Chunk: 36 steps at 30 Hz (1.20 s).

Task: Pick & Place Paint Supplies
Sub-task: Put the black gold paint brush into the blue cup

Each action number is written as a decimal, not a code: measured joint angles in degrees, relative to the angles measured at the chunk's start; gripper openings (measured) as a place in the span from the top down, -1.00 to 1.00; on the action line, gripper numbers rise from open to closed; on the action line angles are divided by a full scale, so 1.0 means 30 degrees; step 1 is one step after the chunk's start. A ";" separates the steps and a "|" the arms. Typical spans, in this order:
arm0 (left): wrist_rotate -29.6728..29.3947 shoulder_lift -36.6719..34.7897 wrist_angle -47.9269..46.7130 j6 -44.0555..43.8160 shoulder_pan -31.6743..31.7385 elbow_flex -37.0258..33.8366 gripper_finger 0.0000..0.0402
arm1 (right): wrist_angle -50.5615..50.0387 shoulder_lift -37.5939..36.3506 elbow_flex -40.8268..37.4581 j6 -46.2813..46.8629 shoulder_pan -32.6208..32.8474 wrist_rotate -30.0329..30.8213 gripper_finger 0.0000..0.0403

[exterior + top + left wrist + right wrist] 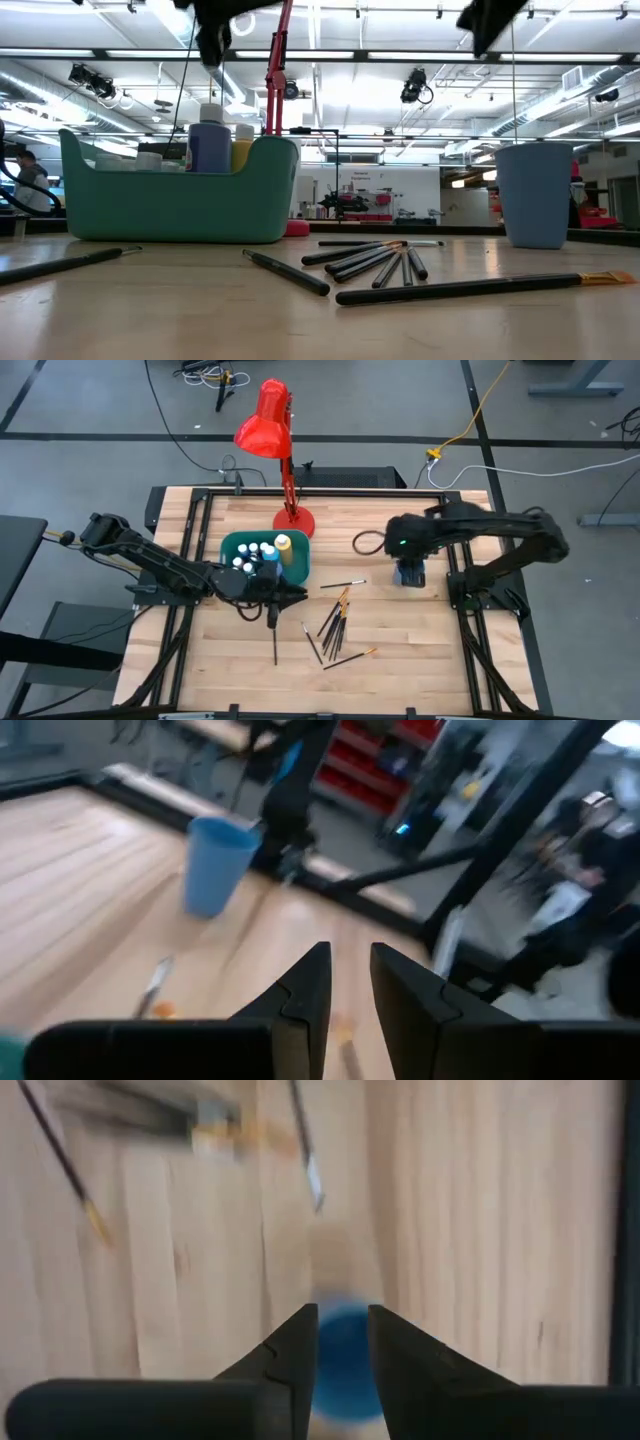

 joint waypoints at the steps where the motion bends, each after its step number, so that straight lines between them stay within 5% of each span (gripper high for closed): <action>1: -0.0037 0.0000 0.0605 0.0146 -0.0014 0.0000 0.59 | 0.0882 -0.0473 -0.0094 -0.0035 0.0142 0.0083 0.50; 6: -0.1537 0.0000 0.2917 0.3186 -0.0815 0.0445 0.59 | 0.6587 -0.2976 -0.2129 -0.1332 0.1315 -0.0622 0.50; 14: -0.7820 0.1285 -0.0374 0.6512 -0.3583 0.3630 0.59 | 2.0276 -0.5209 -1.0454 -0.0716 0.2858 -0.3810 0.50; 18: -0.8104 0.2053 -0.0744 0.7480 -0.4296 0.4271 0.59 | 2.9608 -0.4505 -1.4530 -0.0223 0.3684 -0.6820 0.50; 24: -0.8155 0.2463 -0.0799 0.8129 -0.4389 0.4342 0.59 | 4.1422 -0.1983 -1.8116 -0.2300 0.4179 -0.7232 0.50; 30: -0.8074 0.2463 -0.1351 0.7308 -0.4394 0.4342 0.59 | 4.0984 0.0568 -1.8330 -0.1824 0.5866 -0.6474 0.47; 36: -0.8066 0.2463 -0.1558 0.7257 -0.4363 0.4342 0.59 | 4.0748 0.2672 -1.8256 0.0327 0.8033 -0.5679 0.19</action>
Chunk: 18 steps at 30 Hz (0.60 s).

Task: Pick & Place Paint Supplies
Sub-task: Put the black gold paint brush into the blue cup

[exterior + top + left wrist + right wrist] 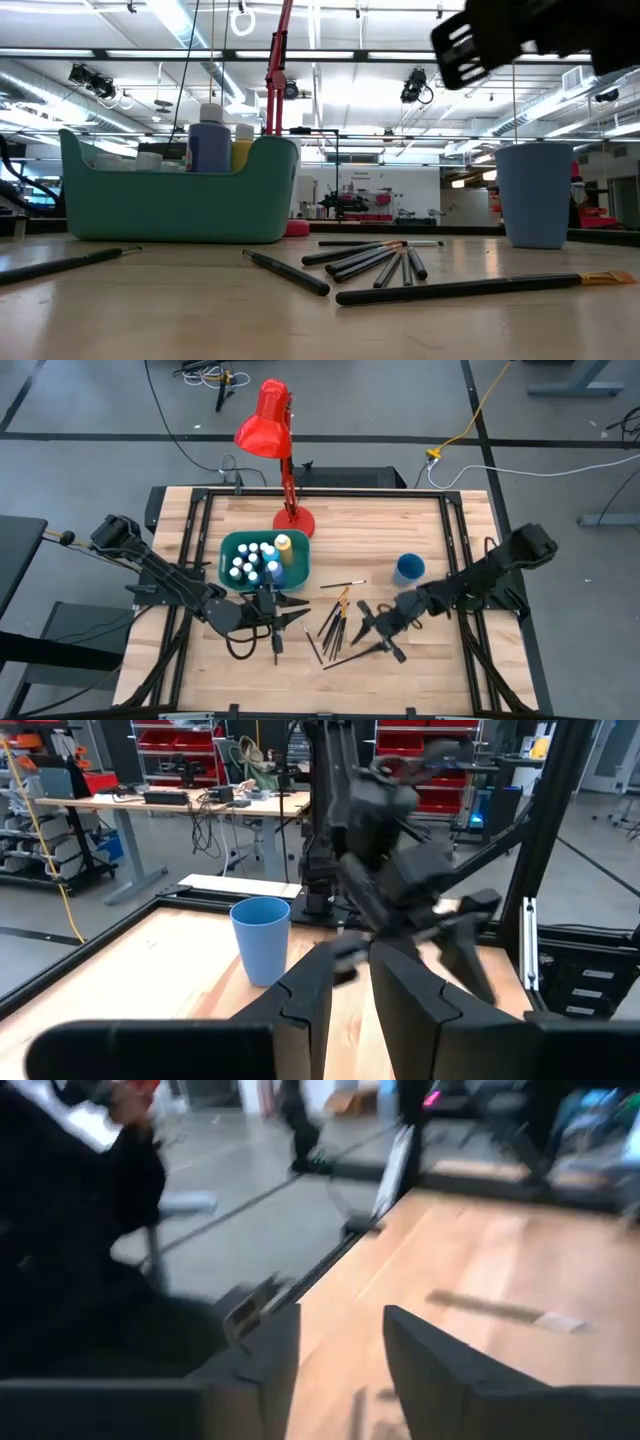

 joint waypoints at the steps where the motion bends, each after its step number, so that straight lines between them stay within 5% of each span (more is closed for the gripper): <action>1: 0.0004 0.0000 -0.0024 -0.0024 0.0013 0.0000 0.59 | 0.0041 0.0199 -0.0005 0.0015 0.0312 0.0004 0.13; 10: 0.2259 0.0000 -0.0096 -0.1124 0.0013 0.0000 0.59 | -0.2366 0.0636 -0.1109 0.0721 0.2228 0.4755 -0.07; 18: 0.2753 0.0000 -0.0096 -0.0609 0.0013 0.0000 0.59 | 0.4233 0.1977 -0.5085 0.3550 0.2293 0.6950 0.04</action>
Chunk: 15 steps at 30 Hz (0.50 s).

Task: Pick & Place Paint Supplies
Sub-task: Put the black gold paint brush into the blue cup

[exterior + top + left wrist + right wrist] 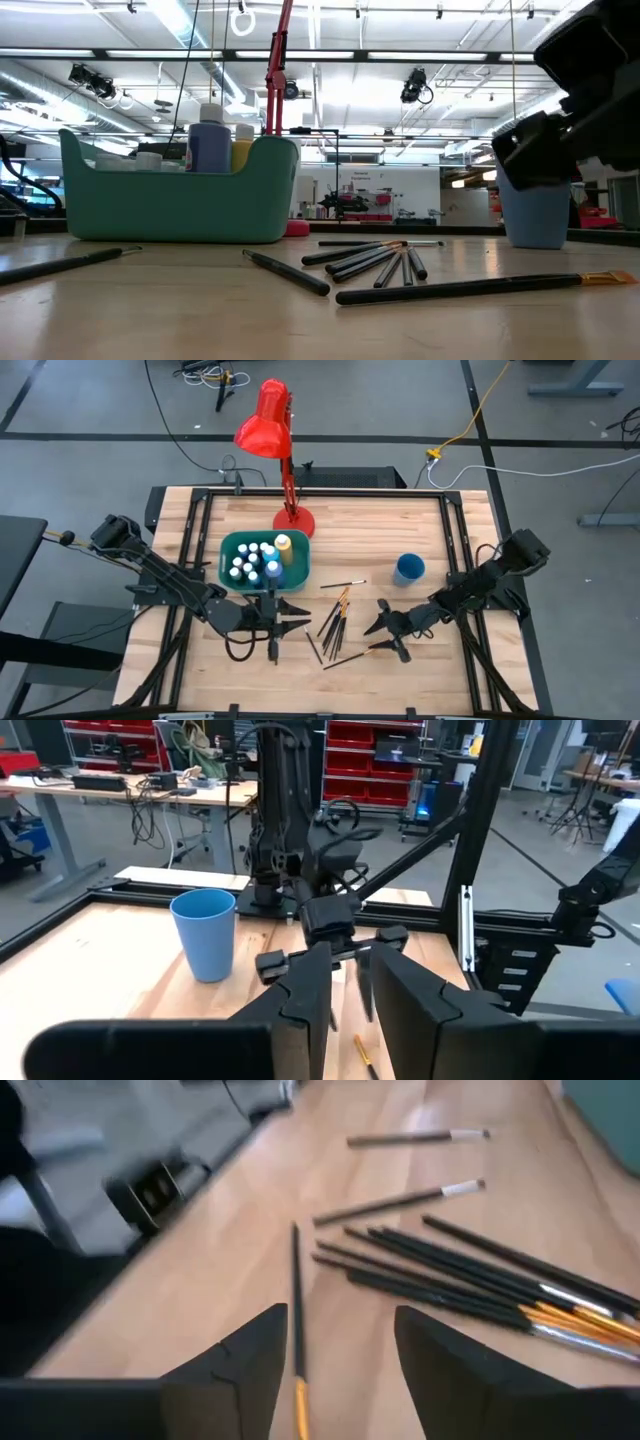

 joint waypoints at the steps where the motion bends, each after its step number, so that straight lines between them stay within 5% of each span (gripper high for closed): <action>1: -0.0014 0.0000 0.0000 0.0093 0.0000 0.0000 0.59 | 0.1163 0.0532 -0.0146 0.0233 0.0023 -0.0020 0.05; 15: -0.0028 0.0000 -0.0007 0.0348 0.0015 0.0000 0.59 | 0.6221 0.7535 0.1383 0.0311 0.0280 -0.1110 0.11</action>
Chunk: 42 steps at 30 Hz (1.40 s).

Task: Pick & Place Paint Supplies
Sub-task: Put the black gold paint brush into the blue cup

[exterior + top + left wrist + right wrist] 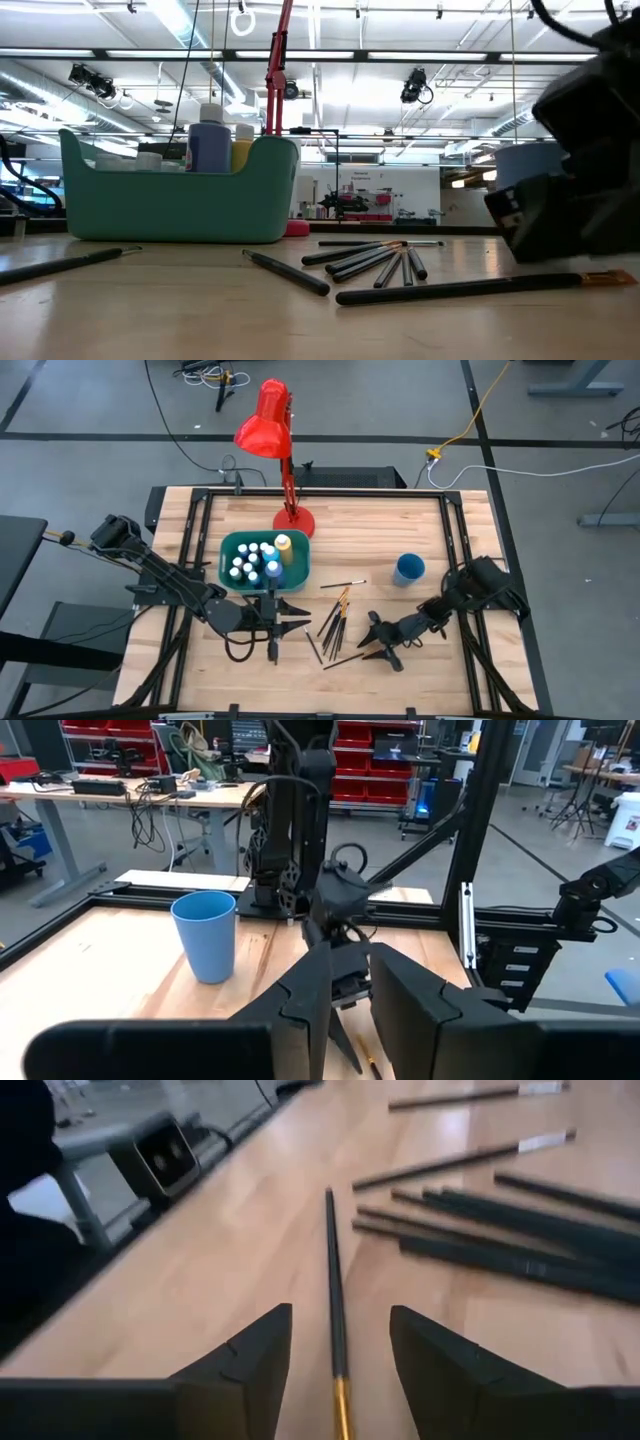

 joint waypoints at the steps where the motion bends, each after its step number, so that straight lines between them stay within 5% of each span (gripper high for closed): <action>1: 0.0007 0.0000 0.0000 0.0063 0.0000 0.0000 0.59 | -0.0036 0.0281 0.0056 0.0037 0.0035 0.0028 0.11; 12: 0.0018 0.0000 0.0000 0.0093 0.0000 -0.0015 0.59 | 0.0527 0.2681 0.1213 -0.0894 0.0338 0.0658 0.20; 21: 0.0007 0.0000 0.0000 0.0683 0.0000 -0.0015 0.59 | 0.0041 0.2726 0.1217 -0.1391 0.0346 0.0304 0.91; 29: 0.0007 0.0000 0.0005 0.0705 0.0000 -0.0015 0.59 | 0.0593 0.2782 0.1150 -0.1816 0.0334 0.0145 0.85; 36: 0.0007 0.0000 0.0000 0.0741 0.0000 -0.0015 0.59 | -0.1026 0.0127 0.0432 -0.2537 0.0295 -0.0761 0.90; 42: 0.0051 0.0000 0.0000 0.0980 0.0000 -0.0015 0.59 | -0.6364 -0.4673 0.0331 -0.2458 0.0273 -0.0624 0.94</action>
